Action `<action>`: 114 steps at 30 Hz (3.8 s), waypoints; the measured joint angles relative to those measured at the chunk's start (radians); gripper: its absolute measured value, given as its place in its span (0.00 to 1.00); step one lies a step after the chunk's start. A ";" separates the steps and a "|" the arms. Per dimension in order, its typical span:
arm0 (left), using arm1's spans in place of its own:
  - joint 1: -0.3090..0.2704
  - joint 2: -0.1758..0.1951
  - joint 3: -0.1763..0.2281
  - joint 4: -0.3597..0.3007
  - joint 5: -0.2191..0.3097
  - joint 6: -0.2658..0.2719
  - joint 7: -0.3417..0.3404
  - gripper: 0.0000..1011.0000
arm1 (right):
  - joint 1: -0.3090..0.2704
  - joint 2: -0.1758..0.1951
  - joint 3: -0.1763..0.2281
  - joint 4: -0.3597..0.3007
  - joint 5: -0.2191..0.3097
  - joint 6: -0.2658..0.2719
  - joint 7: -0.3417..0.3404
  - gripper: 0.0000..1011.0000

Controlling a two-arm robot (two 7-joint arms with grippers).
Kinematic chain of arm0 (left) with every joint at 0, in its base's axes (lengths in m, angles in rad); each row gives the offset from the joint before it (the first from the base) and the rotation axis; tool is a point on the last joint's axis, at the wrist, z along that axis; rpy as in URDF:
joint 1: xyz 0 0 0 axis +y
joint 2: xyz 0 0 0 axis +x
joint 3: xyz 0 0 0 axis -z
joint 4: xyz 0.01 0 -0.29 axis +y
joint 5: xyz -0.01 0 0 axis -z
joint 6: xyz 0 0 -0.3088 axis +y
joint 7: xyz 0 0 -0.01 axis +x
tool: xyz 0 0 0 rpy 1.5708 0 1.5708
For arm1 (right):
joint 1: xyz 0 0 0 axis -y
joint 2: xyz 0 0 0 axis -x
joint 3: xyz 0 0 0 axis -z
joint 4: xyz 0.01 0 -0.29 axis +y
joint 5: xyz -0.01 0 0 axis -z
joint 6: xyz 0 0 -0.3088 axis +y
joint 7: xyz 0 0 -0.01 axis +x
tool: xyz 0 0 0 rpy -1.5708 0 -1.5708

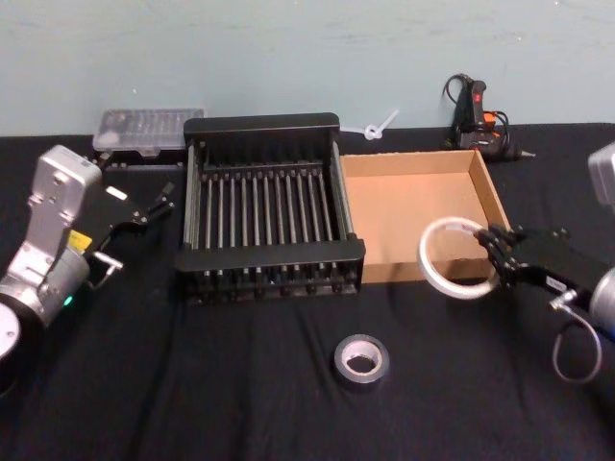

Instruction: Pick up the white tape and place it into the black box , Pick up the silver tape and place it into the brown box.

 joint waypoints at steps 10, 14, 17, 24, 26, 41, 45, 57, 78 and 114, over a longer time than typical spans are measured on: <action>0.000 0.000 0.000 0.000 0.000 0.000 0.000 0.99 | 0.111 -0.049 -0.061 0.055 -0.031 -0.002 -0.001 0.09; 0.000 0.000 0.000 0.000 0.000 0.000 0.000 0.99 | 0.159 -0.069 -0.094 0.089 -0.053 -0.006 0.005 0.09; 0.000 0.000 0.000 0.000 0.000 0.000 0.000 0.99 | 0.208 -0.088 -0.127 0.127 -0.080 -0.013 0.017 0.09; 0.000 0.000 0.000 0.000 0.000 0.000 0.000 0.99 | 0.279 -0.120 -0.173 0.182 -0.116 -0.024 0.040 0.09; 0.000 0.000 0.000 0.000 0.000 0.000 0.000 0.99 | 0.305 -0.135 -0.188 0.205 -0.129 -0.028 0.047 0.09; 0.000 0.000 0.000 0.000 0.000 0.000 0.000 0.99 | 0.434 -0.222 -0.272 0.333 -0.194 -0.048 0.089 0.09; 0.000 0.000 0.000 0.000 0.000 0.000 0.000 0.99 | 0.460 -0.241 -0.289 0.365 -0.208 -0.054 0.098 0.09; 0.000 0.000 0.000 0.000 0.000 0.000 0.000 0.99 | 0.534 -0.305 -0.324 0.460 -0.247 -0.072 0.110 0.09; 0.000 0.000 0.000 0.000 0.000 0.000 0.000 0.99 | 0.543 -0.316 -0.322 0.473 -0.250 -0.073 0.107 0.13; 0.000 0.000 0.000 0.000 0.000 0.000 0.000 0.99 | 0.524 -0.310 -0.308 0.444 -0.248 -0.072 0.099 0.99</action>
